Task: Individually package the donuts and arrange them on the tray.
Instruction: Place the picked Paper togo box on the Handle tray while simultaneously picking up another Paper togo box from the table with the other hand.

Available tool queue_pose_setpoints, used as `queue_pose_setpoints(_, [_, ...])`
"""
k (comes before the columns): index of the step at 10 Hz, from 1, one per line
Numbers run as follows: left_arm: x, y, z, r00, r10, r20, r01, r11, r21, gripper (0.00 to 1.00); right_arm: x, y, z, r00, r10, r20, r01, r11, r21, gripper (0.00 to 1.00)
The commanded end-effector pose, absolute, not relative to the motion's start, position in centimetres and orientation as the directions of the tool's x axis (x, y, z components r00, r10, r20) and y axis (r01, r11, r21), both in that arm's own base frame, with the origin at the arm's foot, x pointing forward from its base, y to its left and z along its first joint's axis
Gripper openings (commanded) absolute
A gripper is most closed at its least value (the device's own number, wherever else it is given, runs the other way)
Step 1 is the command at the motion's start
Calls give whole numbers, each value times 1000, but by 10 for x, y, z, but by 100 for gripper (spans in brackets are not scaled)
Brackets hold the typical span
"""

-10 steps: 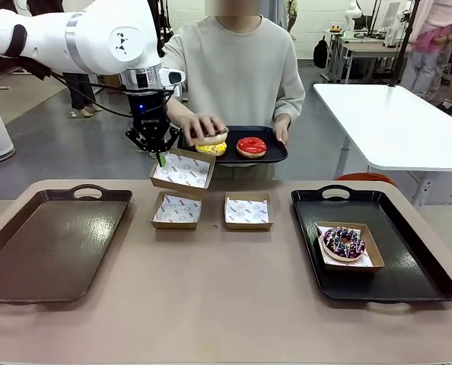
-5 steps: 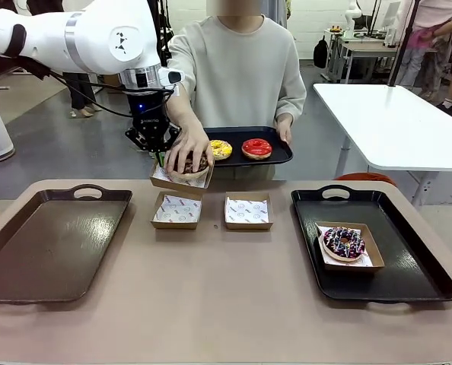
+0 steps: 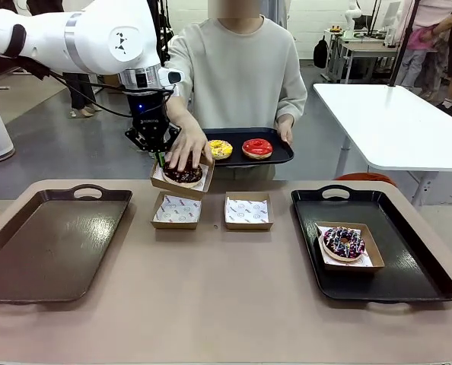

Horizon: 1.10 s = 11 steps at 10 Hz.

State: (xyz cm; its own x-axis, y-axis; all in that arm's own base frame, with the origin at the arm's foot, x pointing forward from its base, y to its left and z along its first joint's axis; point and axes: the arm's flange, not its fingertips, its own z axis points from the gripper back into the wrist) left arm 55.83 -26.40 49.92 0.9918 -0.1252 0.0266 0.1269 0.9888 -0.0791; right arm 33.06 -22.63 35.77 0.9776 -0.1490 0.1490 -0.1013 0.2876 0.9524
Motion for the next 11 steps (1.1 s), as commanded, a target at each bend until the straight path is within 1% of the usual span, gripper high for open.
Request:
queue_pose_setpoints(1, [553,-261,500,992,-125,25,126,989,-75,0,331,-227,358,977,-150,151,-102,288,952,100])
queue_pose_setpoints(11, [553,-261,500,992,-125,25,126,989,-75,0,331,-227,358,977,-150,151,-102,288,952,100])
